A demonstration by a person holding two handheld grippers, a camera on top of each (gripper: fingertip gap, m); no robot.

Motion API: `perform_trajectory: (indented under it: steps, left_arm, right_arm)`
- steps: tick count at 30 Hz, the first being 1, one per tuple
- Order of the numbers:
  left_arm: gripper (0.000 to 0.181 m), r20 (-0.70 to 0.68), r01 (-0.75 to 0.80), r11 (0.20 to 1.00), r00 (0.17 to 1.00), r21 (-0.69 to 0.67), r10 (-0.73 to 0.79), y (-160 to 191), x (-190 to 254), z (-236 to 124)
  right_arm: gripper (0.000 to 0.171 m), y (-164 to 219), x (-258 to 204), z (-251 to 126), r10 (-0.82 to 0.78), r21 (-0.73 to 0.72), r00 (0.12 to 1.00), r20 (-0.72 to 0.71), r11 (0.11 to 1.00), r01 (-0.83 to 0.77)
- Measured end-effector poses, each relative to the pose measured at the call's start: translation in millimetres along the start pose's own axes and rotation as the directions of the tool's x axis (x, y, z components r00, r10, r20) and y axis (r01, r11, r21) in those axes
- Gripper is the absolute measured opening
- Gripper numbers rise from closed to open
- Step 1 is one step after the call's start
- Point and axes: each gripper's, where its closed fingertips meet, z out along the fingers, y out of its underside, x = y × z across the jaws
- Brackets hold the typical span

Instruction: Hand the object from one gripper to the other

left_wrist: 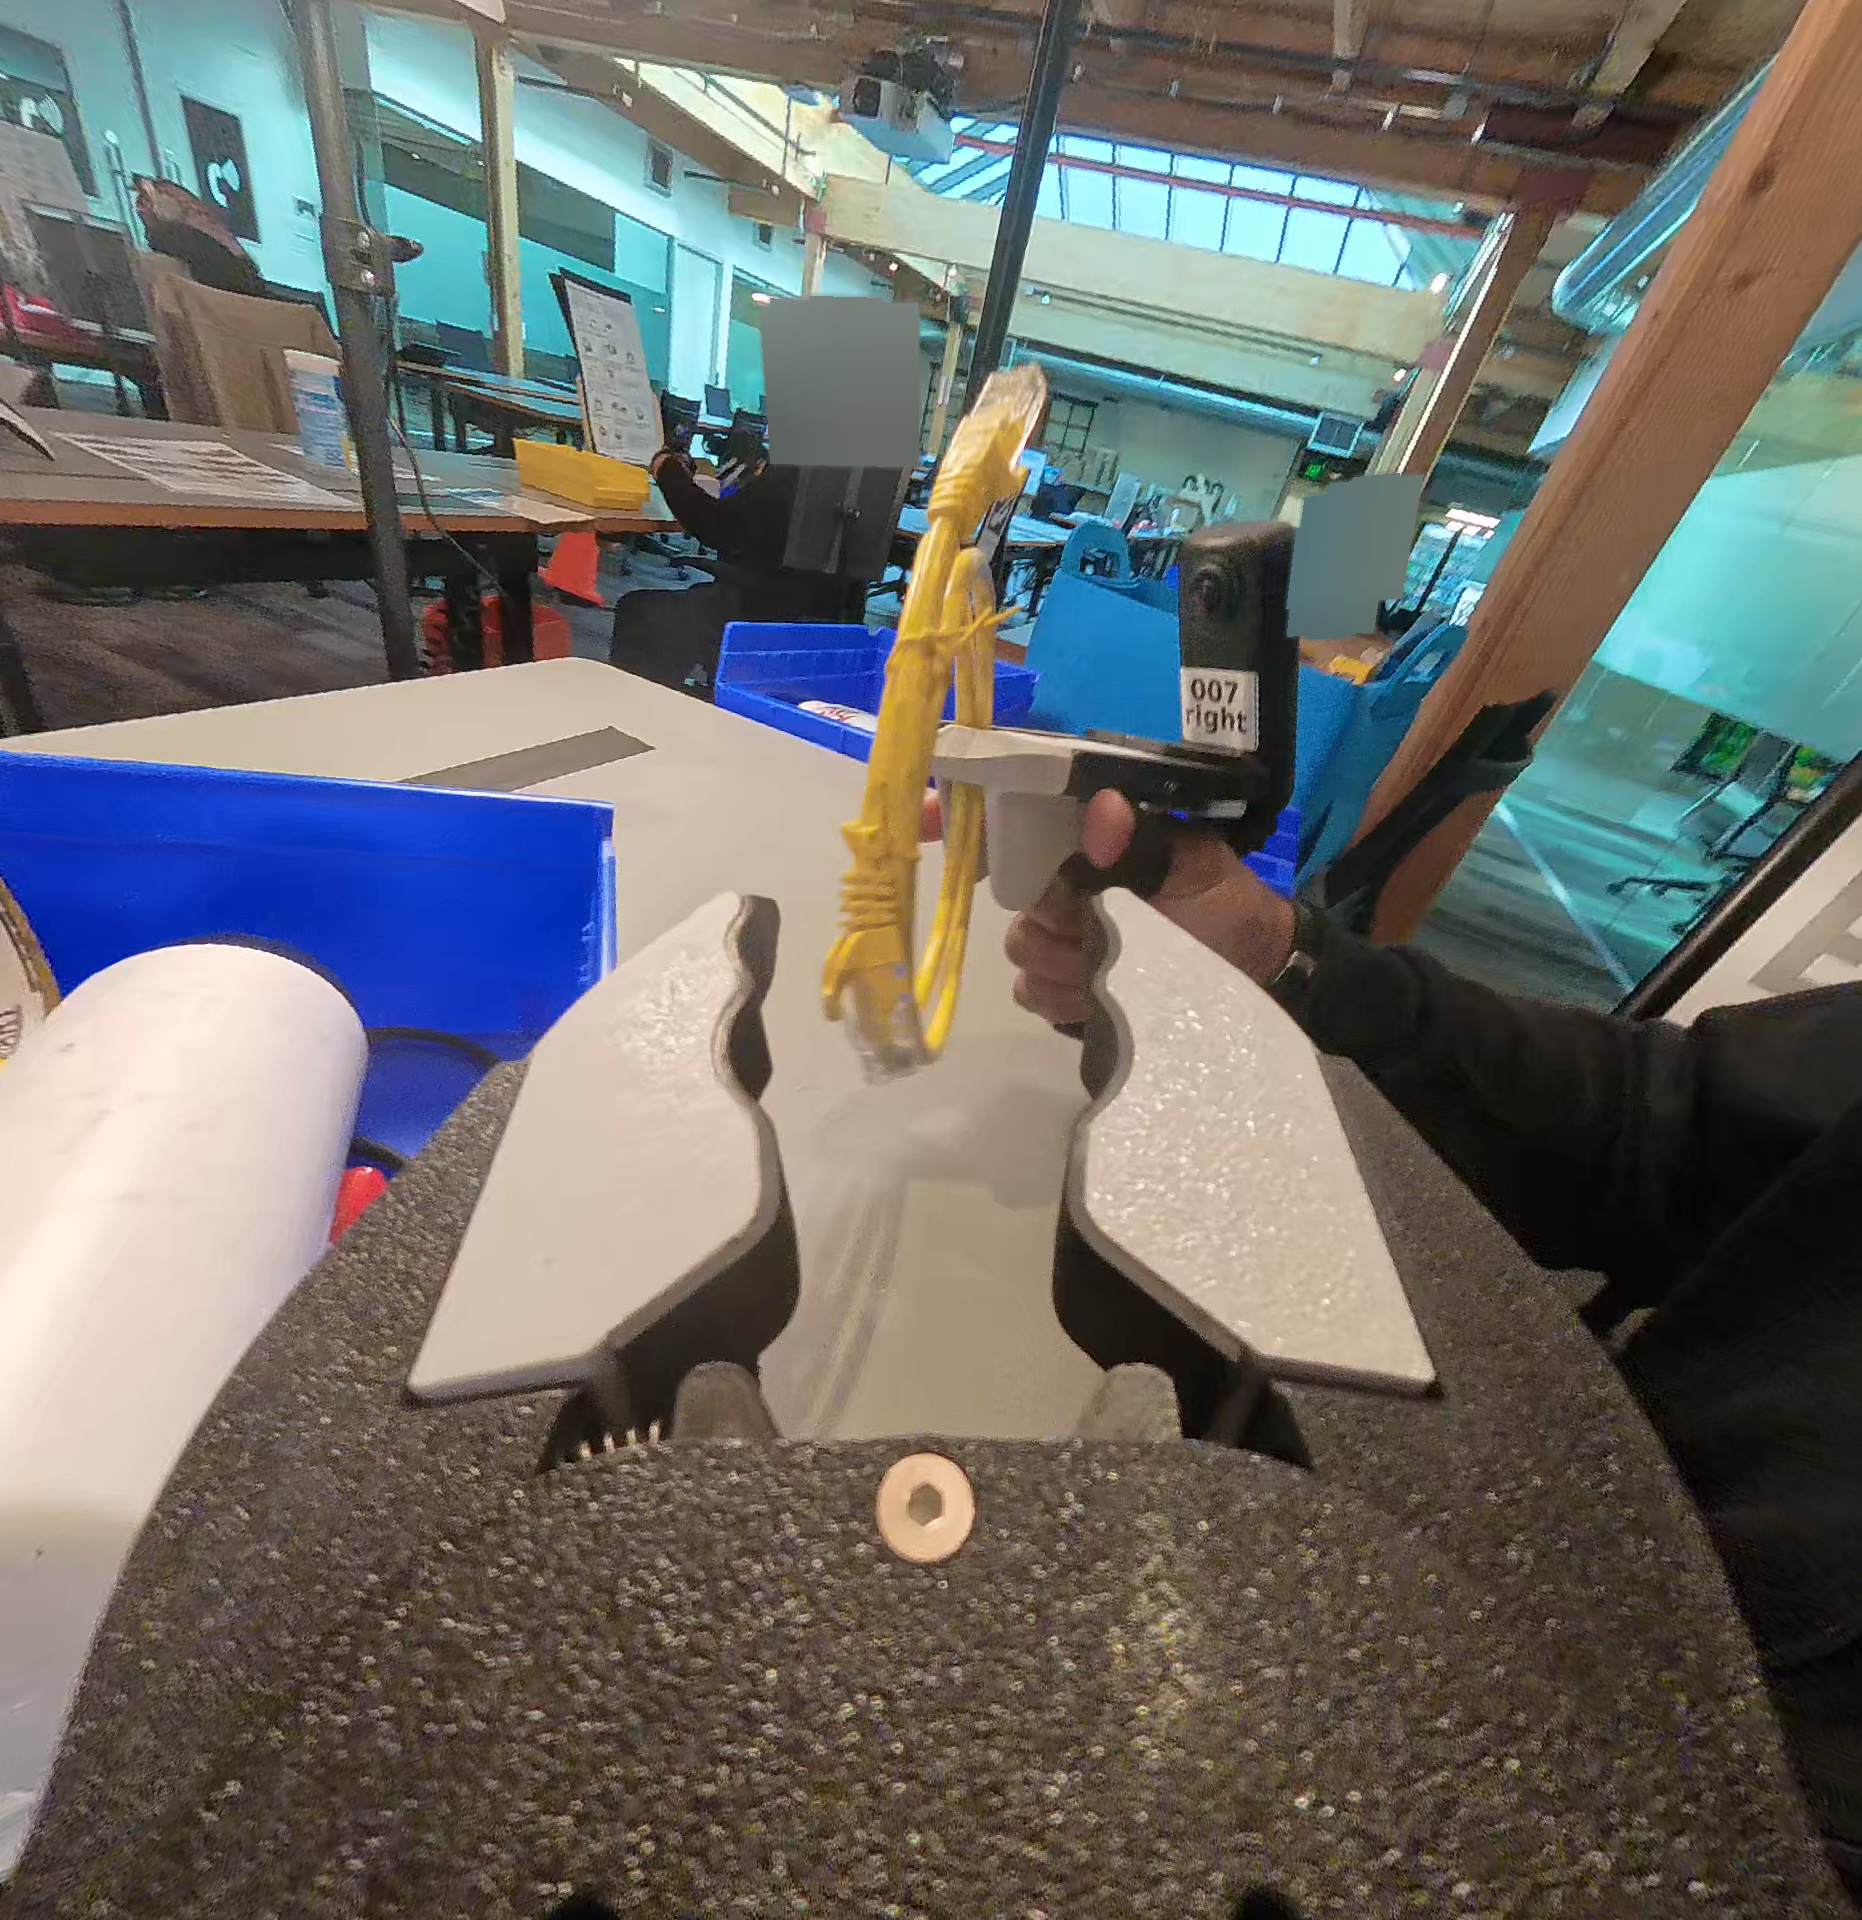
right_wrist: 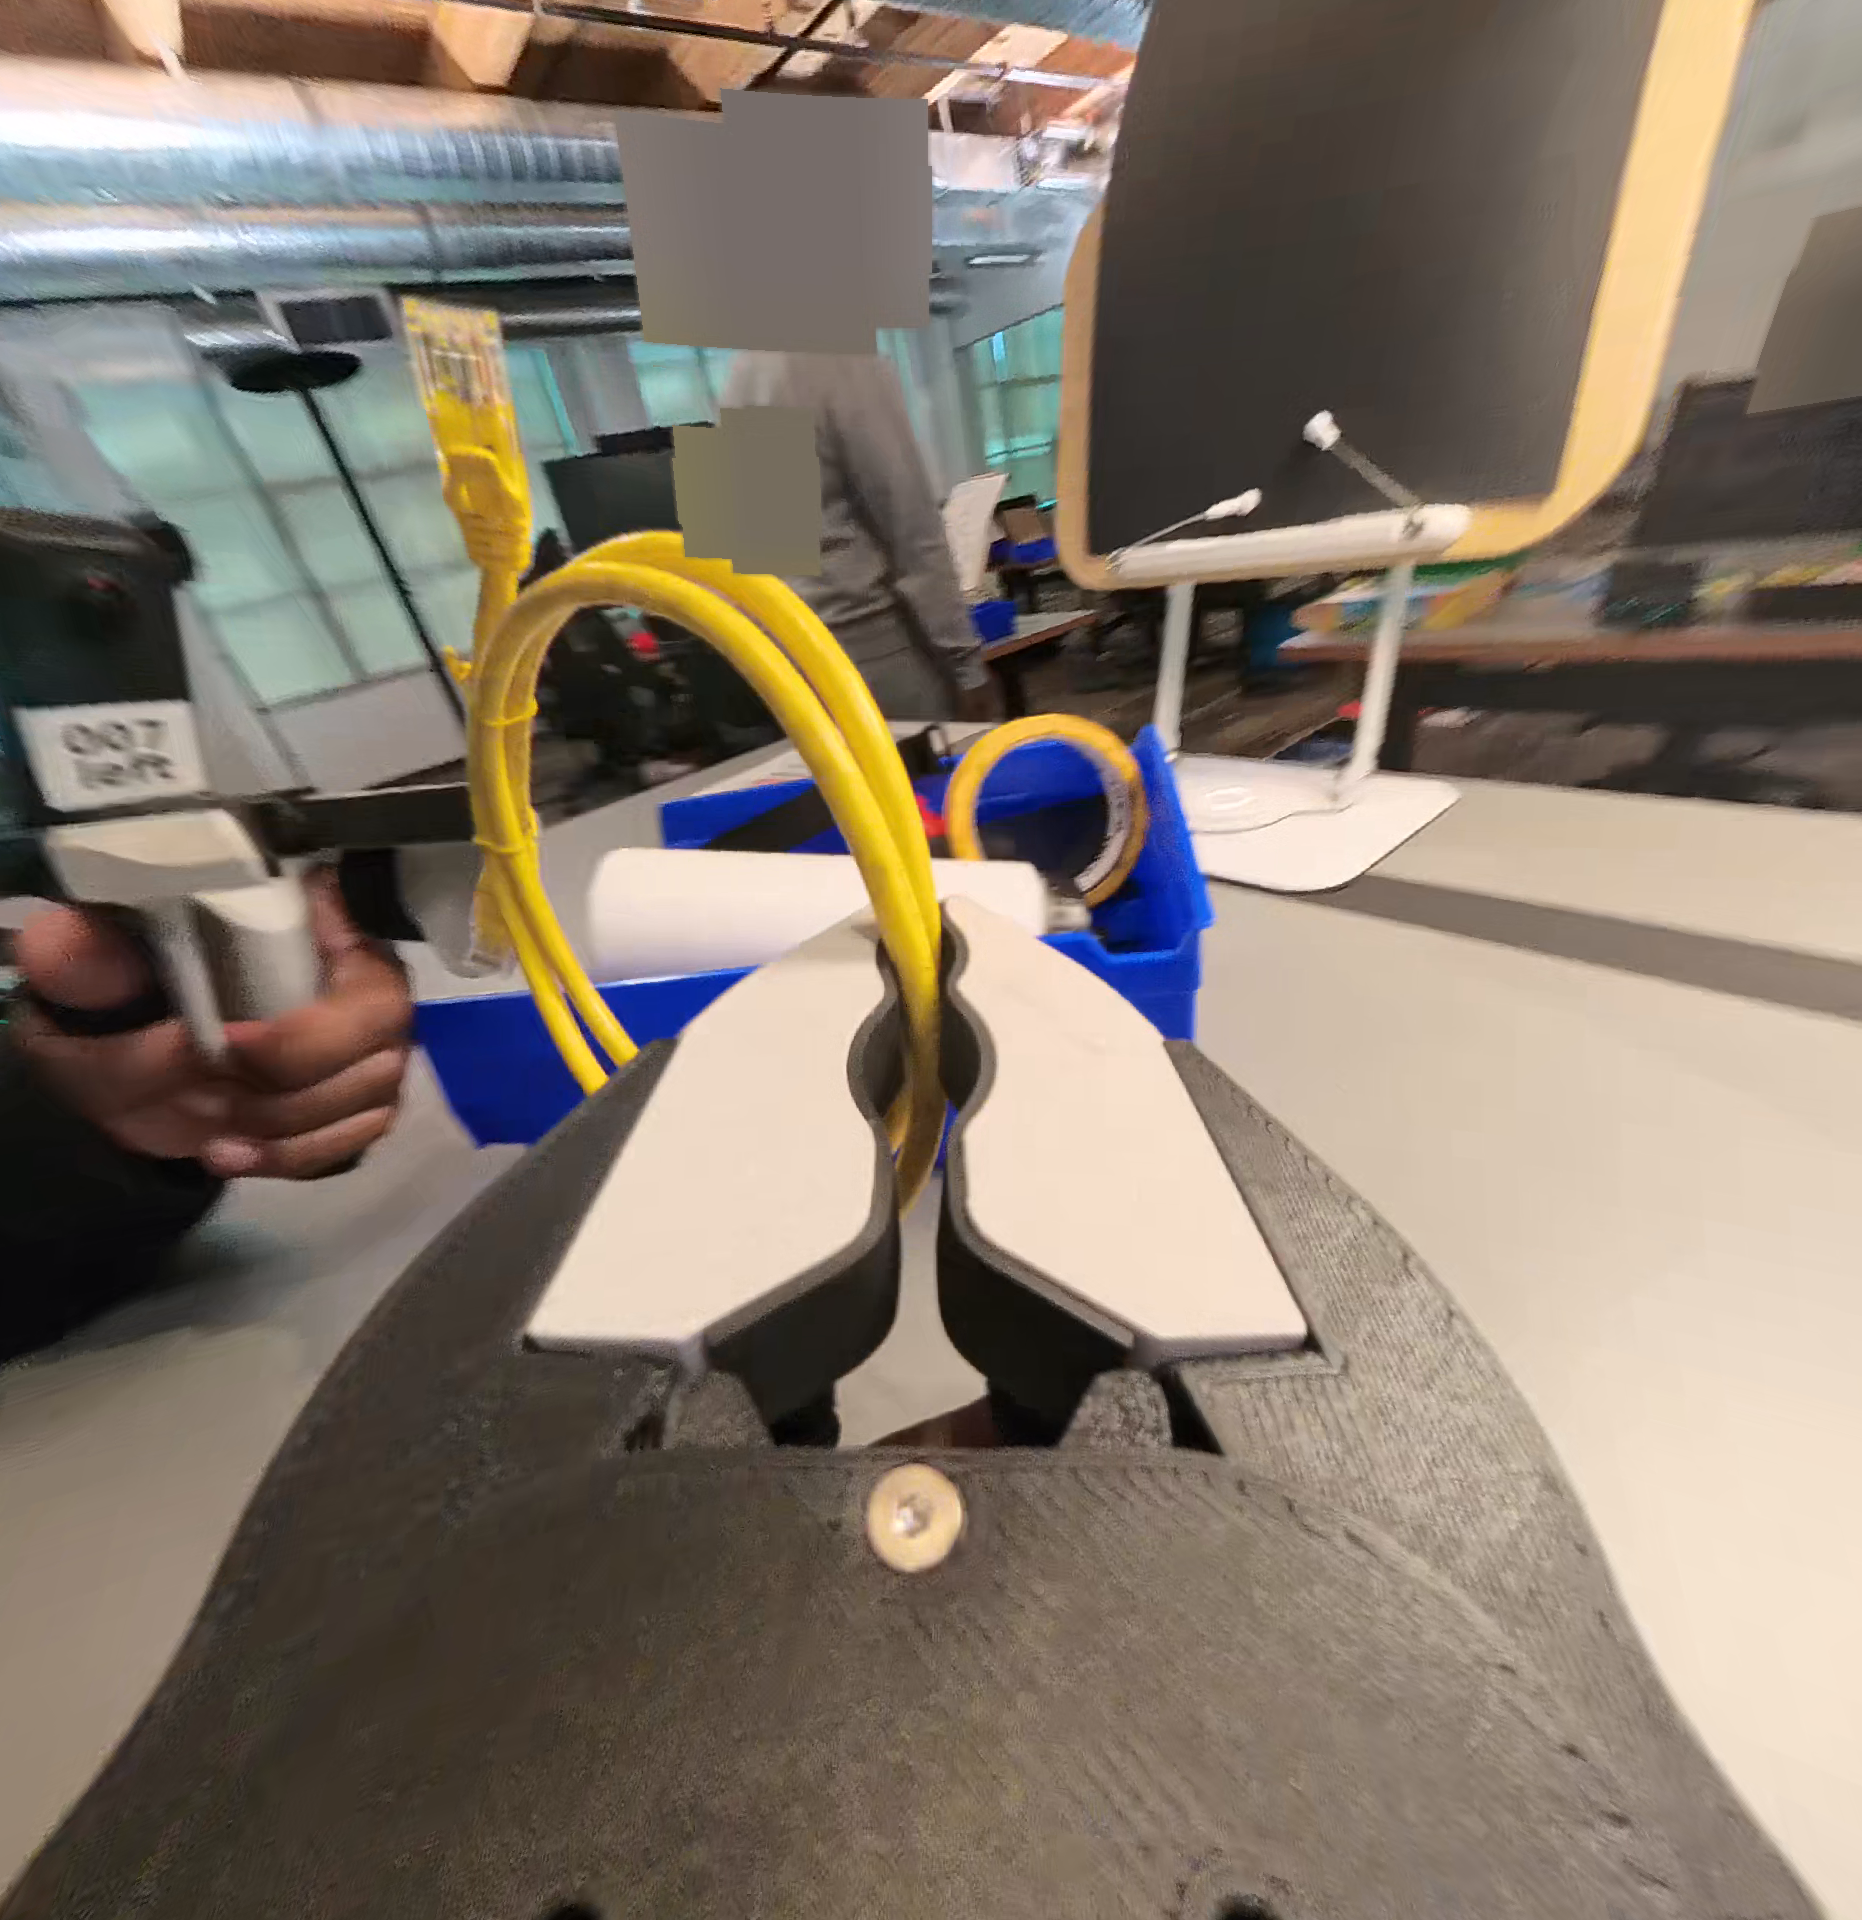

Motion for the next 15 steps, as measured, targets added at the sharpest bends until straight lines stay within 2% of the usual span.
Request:
perform_trajectory:
  steps: [3,9,12,15]
  left_arm:
    - [0.059,0.003,-0.059,0.997,0.998,-0.054,0.059,9,4,3]
    - [0.055,-0.080,-0.074,0.953,0.995,-0.295,0.053,55,24,15]
    - [0.031,-0.086,-0.106,0.944,0.993,-0.312,0.084,67,29,19]
    - [0.013,-0.083,-0.066,0.952,0.996,-0.300,0.043,72,31,22]
  right_arm:
    - [0.001,5,-5,-3,0.084,-0.059,0.993,0.087,0.995,-0.079]
    - [0.000,15,-26,-2,0.117,-0.141,0.973,0.198,0.986,-0.089]
    - [0.001,24,-40,1,0.100,-0.178,0.965,0.243,0.982,-0.057]
    - [0.002,29,-36,5,0.073,-0.184,0.977,0.201,0.982,-0.035]
